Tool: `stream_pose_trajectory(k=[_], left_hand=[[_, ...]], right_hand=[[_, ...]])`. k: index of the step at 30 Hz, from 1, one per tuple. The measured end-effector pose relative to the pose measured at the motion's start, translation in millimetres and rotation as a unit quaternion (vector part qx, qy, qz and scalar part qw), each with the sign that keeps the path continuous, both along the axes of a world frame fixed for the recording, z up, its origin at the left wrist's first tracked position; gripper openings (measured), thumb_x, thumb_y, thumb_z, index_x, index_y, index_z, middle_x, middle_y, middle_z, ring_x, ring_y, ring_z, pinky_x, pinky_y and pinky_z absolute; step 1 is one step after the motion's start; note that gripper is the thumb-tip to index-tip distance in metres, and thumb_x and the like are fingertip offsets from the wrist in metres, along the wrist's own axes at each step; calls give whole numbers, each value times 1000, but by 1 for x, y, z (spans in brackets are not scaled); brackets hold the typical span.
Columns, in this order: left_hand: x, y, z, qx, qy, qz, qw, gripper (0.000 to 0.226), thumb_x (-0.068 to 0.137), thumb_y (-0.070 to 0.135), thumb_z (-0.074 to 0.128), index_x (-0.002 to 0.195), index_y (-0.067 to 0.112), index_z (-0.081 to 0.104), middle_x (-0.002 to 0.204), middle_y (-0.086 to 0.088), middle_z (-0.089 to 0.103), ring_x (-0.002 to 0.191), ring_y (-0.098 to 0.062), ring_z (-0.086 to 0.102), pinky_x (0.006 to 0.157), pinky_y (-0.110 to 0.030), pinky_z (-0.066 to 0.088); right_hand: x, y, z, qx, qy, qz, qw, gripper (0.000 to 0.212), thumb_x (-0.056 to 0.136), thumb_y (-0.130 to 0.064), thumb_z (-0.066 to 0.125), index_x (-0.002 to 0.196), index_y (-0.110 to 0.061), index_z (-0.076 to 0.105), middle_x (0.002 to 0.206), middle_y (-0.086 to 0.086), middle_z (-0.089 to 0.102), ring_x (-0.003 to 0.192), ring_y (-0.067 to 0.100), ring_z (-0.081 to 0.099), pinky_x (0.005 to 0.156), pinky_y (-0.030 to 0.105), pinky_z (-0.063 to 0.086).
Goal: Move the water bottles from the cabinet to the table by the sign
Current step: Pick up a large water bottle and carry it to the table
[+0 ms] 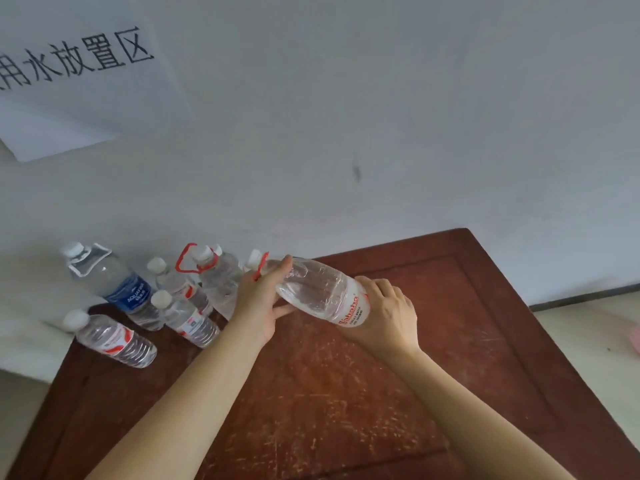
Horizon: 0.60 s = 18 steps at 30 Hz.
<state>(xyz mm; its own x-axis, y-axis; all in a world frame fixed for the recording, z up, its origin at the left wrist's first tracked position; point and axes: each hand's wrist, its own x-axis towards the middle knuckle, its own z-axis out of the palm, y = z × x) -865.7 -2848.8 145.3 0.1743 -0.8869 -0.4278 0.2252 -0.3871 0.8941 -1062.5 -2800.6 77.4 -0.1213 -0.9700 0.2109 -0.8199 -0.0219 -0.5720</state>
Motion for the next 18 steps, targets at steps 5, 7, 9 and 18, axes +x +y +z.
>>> stream_pose_trajectory(k=[5, 7, 9, 18], left_hand=[[2, -27, -13, -80, -122, 49, 988, 61, 64, 42, 93, 114, 36, 58, 122, 4, 67, 113, -22, 66, 90, -51, 58], [5, -38, -13, -117, -196, 46, 973, 72, 62, 47, 93, 122, 32, 58, 120, 4, 68, 112, -18, 66, 97, -48, 56], [7, -50, -10, -142, -268, 30, 952, 71, 70, 40, 91, 129, 28, 55, 117, 9, 67, 110, -13, 65, 99, -42, 54], [19, -103, -20, -168, -414, -115, 887, 76, 75, 46, 86, 137, 29, 46, 120, 14, 64, 116, -15, 61, 100, -44, 51]], right_hand=[[26, -45, -18, 56, -66, 33, 996, 82, 66, -70, 78, 131, -24, 58, 119, -2, 65, 104, 23, 67, 83, 42, 57], [40, -65, -23, 83, -91, 47, 991, 85, 69, -63, 83, 138, -25, 51, 127, -3, 60, 110, 22, 65, 86, 40, 55], [52, -86, -29, 111, -117, 50, 986, 90, 69, -55, 86, 143, -26, 44, 134, -3, 55, 113, 24, 64, 89, 41, 54], [90, -133, -69, 178, -196, 35, 964, 88, 71, -47, 87, 142, -26, 38, 135, -3, 56, 115, 20, 62, 85, 30, 49]])
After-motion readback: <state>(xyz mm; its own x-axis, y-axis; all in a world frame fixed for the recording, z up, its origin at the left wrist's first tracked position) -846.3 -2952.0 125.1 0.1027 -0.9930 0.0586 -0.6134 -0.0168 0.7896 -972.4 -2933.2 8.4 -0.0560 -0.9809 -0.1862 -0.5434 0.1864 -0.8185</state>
